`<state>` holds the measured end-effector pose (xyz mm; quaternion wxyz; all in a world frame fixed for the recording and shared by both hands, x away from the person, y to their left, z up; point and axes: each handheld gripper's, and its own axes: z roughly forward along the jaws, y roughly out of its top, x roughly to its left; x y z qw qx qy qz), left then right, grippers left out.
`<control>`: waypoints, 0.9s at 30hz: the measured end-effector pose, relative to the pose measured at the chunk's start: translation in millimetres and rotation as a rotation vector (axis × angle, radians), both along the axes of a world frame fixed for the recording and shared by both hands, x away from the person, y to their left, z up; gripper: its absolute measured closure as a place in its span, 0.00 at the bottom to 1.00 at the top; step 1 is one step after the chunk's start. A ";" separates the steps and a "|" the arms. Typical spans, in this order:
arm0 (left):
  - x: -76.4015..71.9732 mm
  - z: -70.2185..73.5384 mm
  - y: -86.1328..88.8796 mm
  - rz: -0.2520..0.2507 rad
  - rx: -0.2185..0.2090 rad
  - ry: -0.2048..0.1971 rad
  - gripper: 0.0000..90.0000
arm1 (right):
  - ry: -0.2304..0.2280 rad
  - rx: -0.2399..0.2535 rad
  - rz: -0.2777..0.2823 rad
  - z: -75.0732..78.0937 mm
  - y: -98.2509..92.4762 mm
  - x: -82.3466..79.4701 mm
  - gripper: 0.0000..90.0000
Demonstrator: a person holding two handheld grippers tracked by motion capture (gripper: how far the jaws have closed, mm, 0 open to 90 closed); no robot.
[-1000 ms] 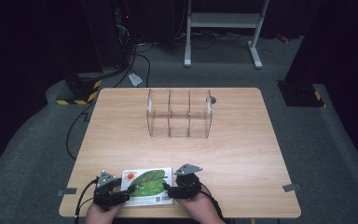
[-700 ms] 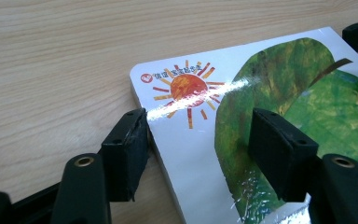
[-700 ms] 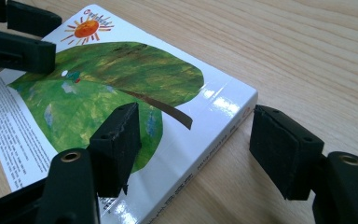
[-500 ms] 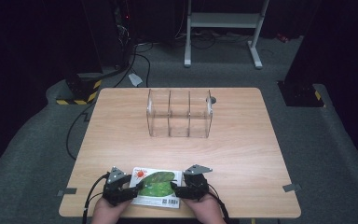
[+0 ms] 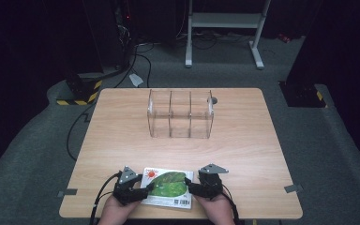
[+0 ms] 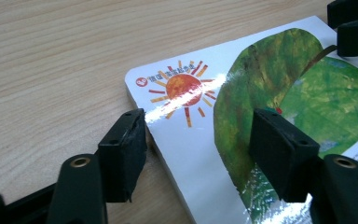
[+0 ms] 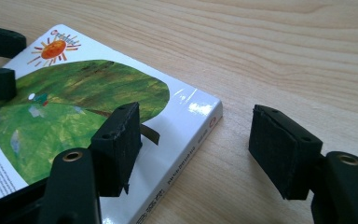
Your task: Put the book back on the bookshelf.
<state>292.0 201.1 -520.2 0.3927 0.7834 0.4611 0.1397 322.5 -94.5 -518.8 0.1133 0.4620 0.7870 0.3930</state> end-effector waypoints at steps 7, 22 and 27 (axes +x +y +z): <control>-3.7 -1.0 1.3 0.006 -0.002 0.007 0.35 | 0.008 -0.016 0.048 1.2 7.5 -12.4 0.35; -13.3 -0.6 4.1 0.040 -0.002 -0.007 0.46 | 0.049 -0.008 0.080 0.7 22.8 6.3 0.35; -1.4 0.9 -3.4 0.022 0.025 -0.019 0.46 | 0.035 -0.016 0.057 0.9 20.7 17.3 0.35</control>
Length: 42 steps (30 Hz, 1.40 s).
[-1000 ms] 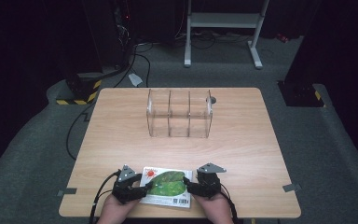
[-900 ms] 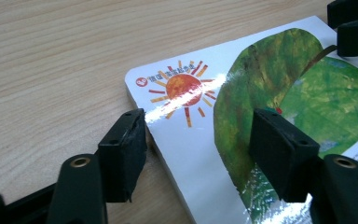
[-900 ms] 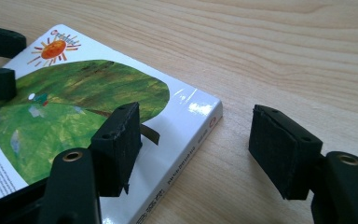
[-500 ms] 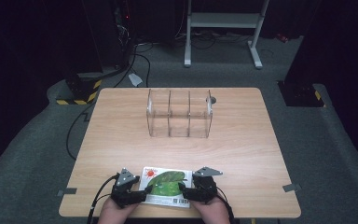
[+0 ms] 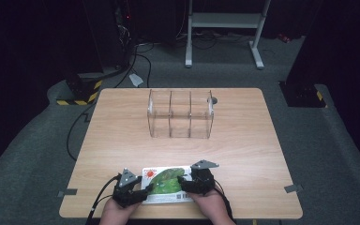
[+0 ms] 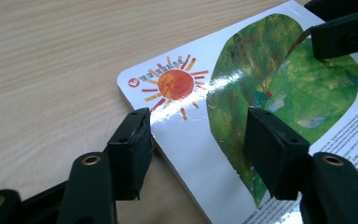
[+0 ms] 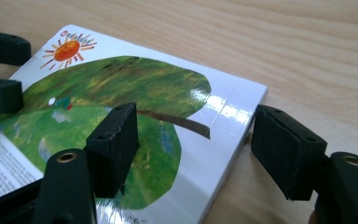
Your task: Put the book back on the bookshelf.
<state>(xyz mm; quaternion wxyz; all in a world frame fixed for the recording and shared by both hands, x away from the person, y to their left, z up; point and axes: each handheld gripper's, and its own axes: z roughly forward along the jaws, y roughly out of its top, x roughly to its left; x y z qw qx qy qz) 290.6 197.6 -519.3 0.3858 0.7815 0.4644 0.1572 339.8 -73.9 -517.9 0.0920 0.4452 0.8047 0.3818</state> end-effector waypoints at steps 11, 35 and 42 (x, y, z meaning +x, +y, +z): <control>6.3 -1.9 -9.0 0.021 -0.051 0.045 0.39 | -0.028 0.001 -0.034 1.1 -15.2 -5.9 0.37; 51.1 -1.3 -30.0 0.068 -0.062 0.062 0.43 | -0.012 -0.001 -0.104 1.5 -27.3 5.6 0.42; 54.8 -0.9 -33.8 0.095 -0.068 0.066 0.43 | -0.024 0.013 -0.113 0.0 -29.5 22.5 0.43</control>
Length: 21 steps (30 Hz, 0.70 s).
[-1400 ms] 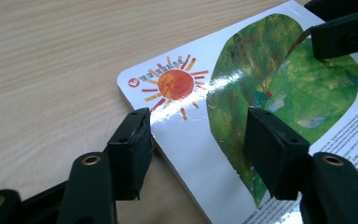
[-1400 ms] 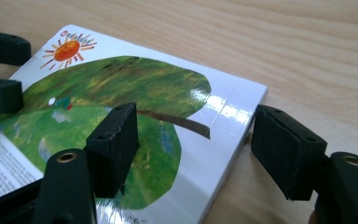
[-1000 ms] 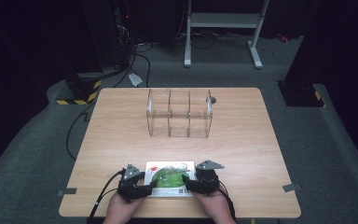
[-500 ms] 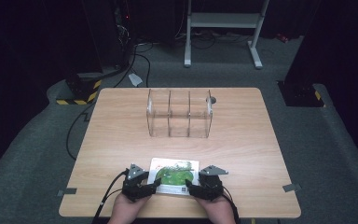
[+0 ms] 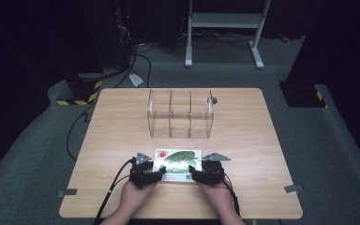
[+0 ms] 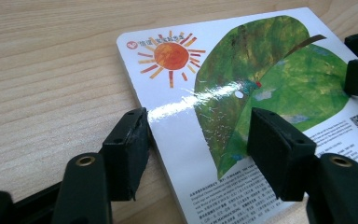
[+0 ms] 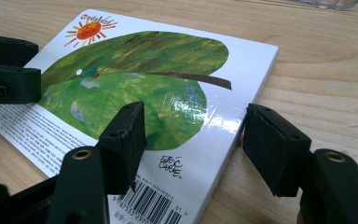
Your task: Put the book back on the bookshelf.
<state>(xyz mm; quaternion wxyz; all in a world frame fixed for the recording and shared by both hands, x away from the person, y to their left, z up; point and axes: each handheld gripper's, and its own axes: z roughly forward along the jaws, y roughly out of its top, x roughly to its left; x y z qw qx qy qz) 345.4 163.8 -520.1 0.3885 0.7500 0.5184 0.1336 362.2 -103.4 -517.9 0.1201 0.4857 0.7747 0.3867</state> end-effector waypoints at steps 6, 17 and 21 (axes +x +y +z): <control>-11.9 -2.3 8.7 -0.029 -0.054 0.003 0.44 | 0.028 -0.011 0.035 4.1 -9.5 -16.5 0.46; -24.7 -3.5 12.4 -0.072 -0.116 -0.012 0.45 | 0.007 -0.015 0.065 -1.2 -11.3 -40.8 0.36; -28.3 -1.7 9.8 -0.054 -0.106 -0.035 0.48 | -0.023 -0.030 0.085 0.6 -7.4 -41.2 0.33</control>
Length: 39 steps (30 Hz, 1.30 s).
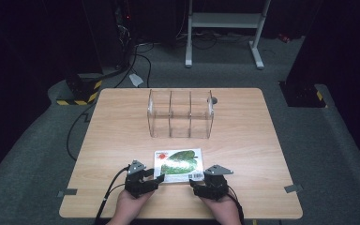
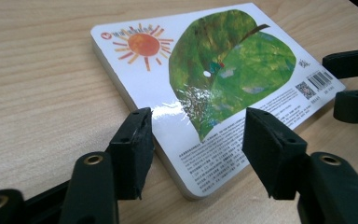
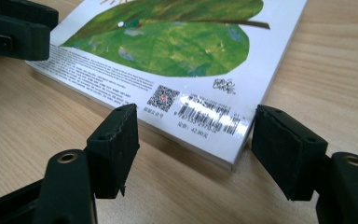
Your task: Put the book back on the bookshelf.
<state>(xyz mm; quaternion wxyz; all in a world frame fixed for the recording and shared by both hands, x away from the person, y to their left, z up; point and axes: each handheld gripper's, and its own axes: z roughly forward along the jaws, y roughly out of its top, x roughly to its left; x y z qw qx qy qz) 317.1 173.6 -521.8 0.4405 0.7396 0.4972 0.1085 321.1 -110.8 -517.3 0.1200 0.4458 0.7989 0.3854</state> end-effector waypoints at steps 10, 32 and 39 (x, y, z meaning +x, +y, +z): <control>10.8 -2.8 -0.6 0.054 -0.016 0.024 0.49 | 0.003 -0.024 0.027 -1.3 3.1 6.4 0.28; -0.7 8.2 3.2 0.054 -0.025 -0.041 0.50 | 0.006 -0.029 0.014 -2.4 12.8 -1.6 0.19; -2.9 15.8 5.5 0.045 -0.054 -0.088 0.51 | -0.006 -0.048 0.022 -3.6 13.8 -2.9 0.19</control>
